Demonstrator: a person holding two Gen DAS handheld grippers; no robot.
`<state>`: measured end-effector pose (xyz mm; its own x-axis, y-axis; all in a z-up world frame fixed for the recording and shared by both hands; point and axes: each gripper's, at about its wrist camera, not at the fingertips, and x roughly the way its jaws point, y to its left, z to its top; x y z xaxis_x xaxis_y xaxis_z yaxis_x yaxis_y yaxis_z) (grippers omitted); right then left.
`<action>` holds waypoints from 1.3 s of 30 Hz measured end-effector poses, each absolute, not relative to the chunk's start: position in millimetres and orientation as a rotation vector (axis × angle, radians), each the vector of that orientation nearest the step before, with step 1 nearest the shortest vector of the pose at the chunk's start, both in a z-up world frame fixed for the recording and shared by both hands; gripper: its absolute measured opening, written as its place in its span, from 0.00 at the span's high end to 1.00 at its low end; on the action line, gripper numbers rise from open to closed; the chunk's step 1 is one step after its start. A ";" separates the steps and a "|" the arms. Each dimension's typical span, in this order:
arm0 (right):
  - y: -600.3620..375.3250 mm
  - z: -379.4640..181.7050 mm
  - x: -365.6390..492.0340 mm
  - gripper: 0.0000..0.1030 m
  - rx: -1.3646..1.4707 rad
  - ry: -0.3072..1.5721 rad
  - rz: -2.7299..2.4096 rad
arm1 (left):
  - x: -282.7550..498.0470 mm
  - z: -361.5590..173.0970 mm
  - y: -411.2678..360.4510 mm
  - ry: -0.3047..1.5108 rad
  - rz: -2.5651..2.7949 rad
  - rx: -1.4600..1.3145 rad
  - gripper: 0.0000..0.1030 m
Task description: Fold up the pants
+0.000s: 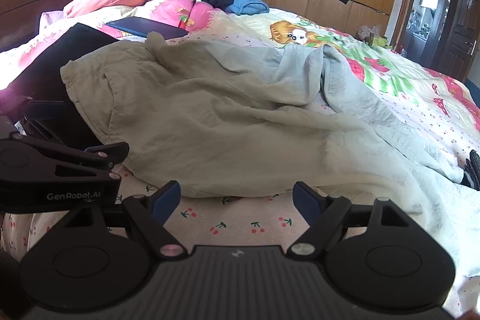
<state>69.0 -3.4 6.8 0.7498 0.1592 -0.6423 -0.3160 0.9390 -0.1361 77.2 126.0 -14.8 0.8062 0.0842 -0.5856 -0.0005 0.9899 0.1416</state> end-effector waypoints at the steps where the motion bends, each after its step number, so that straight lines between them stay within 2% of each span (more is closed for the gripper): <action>1: -4.4 6.9 69.0 0.21 -0.247 0.674 0.262 | 76.6 -14.4 126.5 0.636 0.042 0.138 0.04; 6: -13.6 9.8 66.6 0.21 -0.262 0.653 0.263 | 73.2 -9.1 140.9 0.636 0.050 0.117 0.04; 11: -11.6 12.9 63.2 0.21 -0.326 0.598 0.324 | 85.3 0.8 168.9 0.662 0.044 -0.027 0.04; 18: 19.4 5.4 62.1 0.21 -0.434 0.551 0.532 | 108.8 2.4 188.0 0.652 0.090 0.004 0.06; 21: 44.2 -7.7 72.6 0.22 -0.457 0.554 0.585 | 132.3 2.3 206.7 0.680 0.118 -0.065 0.06; 24: 69.9 -19.9 89.4 0.36 -0.466 0.590 0.611 | 147.9 -3.2 209.6 0.709 0.125 -0.056 0.07; 26: 79.3 -26.8 98.9 0.58 -0.481 0.606 0.593 | 151.6 -7.6 207.2 0.710 0.127 -0.031 0.09; 27: 81.5 -28.6 103.0 0.62 -0.479 0.612 0.568 | 150.7 -8.5 208.9 0.702 0.130 -0.037 0.18; 28: 81.2 -27.4 105.7 0.76 -0.468 0.615 0.548 | 148.9 -8.2 211.7 0.690 0.144 -0.048 0.26; 29: 80.1 -25.1 108.3 0.91 -0.457 0.618 0.520 | 147.2 -7.4 216.3 0.681 0.169 -0.060 0.46; 30: 78.3 -22.2 110.7 0.95 -0.448 0.623 0.497 | 147.0 -6.6 222.0 0.682 0.181 -0.075 0.51; 31: 76.1 -19.3 112.4 0.95 -0.435 0.626 0.493 | 147.3 -5.7 227.9 0.682 0.169 -0.108 0.52; 35: 74.3 -9.0 114.3 0.98 -0.403 0.635 0.503 | 148.1 1.1 237.1 0.664 0.134 -0.156 0.66; 39: 75.2 11.1 94.2 0.98 -0.361 0.614 0.561 | 128.7 17.3 250.2 0.601 0.145 -0.166 0.70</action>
